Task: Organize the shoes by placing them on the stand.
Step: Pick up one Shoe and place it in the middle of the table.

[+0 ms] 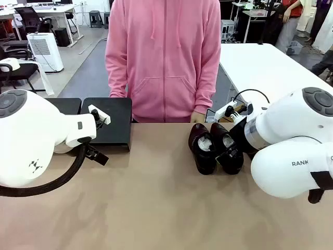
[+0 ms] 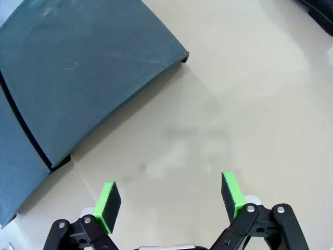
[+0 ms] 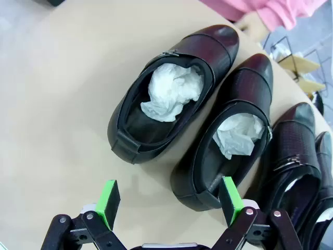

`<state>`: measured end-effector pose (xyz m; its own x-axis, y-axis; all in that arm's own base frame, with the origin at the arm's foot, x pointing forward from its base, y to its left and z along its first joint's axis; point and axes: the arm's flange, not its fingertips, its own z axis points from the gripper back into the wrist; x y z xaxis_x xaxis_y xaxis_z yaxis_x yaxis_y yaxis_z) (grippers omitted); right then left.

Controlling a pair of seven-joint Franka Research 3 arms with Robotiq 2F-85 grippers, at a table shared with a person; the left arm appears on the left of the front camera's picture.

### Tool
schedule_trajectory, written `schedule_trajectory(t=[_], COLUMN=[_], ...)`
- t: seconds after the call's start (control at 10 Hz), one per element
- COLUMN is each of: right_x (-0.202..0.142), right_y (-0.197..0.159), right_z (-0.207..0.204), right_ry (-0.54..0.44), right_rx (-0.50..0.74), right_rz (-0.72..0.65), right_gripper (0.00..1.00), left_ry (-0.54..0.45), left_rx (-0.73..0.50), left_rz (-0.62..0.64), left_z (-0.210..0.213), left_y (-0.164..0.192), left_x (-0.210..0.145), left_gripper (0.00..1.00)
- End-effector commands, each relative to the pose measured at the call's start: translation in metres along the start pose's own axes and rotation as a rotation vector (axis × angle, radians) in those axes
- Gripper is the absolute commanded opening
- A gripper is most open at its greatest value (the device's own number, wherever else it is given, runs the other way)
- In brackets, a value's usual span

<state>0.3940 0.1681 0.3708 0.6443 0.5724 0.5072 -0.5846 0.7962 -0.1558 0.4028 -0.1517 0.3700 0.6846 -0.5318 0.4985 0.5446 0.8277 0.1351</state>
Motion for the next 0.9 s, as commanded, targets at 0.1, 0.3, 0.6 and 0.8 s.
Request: schedule_trajectory(t=[0.1, 0.3, 0.6, 0.8], right_x=[0.0000, 0.0000, 0.0000, 0.0000], right_y=[0.0000, 0.0000, 0.0000, 0.0000], right_z=[0.0000, 0.0000, 0.0000, 0.0000], right_ry=[0.000, 0.000, 0.000, 0.000], right_rx=[0.000, 0.000, 0.000, 0.000], right_rz=[0.000, 0.000, 0.000, 0.000], right_gripper=[1.00, 1.00, 1.00, 1.00], left_ry=[-0.001, -0.001, -0.001, -0.001], left_rx=[0.000, 0.000, 0.000, 0.000], left_rz=[0.000, 0.000, 0.000, 0.000], left_z=[0.0003, 0.0003, 0.0003, 0.0003], left_y=[0.0000, 0.0000, 0.0000, 0.0000], left_x=[0.0001, 0.0001, 0.0001, 0.0001], left_gripper=[1.00, 1.00, 1.00, 1.00])
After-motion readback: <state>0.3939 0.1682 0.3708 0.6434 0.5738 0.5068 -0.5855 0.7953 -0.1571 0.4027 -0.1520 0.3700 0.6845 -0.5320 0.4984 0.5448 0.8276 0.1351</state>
